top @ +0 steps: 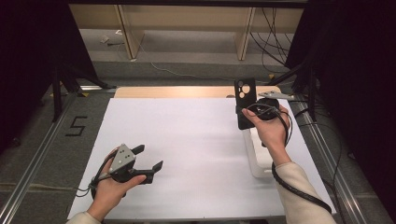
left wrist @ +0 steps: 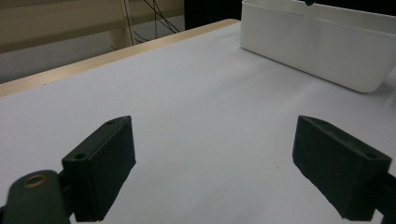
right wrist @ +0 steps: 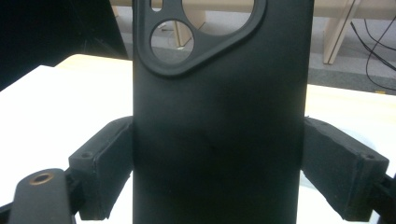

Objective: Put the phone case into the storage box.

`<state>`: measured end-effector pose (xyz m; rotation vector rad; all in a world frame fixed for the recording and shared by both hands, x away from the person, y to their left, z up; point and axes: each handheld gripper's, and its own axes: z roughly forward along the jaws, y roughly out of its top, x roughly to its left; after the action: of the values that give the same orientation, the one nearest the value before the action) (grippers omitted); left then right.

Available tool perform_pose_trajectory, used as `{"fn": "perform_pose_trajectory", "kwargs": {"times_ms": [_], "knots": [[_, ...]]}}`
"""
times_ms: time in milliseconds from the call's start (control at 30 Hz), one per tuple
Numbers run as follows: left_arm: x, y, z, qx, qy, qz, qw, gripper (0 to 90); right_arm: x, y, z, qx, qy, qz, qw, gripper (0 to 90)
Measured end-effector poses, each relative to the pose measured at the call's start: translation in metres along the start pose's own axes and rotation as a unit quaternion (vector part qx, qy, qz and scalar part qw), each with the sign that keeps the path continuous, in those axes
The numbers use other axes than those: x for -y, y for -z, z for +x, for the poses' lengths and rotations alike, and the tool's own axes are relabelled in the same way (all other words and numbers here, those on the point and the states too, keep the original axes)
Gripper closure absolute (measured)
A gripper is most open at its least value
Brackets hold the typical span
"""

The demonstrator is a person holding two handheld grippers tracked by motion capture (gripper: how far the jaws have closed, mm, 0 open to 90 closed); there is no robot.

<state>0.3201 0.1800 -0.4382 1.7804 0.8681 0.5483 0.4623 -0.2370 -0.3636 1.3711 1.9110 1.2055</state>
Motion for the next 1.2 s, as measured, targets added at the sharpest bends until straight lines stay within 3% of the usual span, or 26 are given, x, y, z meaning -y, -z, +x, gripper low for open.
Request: {"fn": "perform_pose_trajectory", "kwargs": {"times_ms": [600, 1200], "knots": [[0.000, 0.000, 0.000, -0.001, 0.002, 0.000, 1.0000, 12.7, 0.000, 0.004, -0.022, 0.032, -0.016, -0.007, 0.9993, 15.4], [0.000, 0.000, 0.001, -0.002, 0.005, 0.000, 1.0000, 12.8, 0.007, -0.004, -0.035, 0.072, -0.019, -0.007, 0.9972, 15.4]]}}
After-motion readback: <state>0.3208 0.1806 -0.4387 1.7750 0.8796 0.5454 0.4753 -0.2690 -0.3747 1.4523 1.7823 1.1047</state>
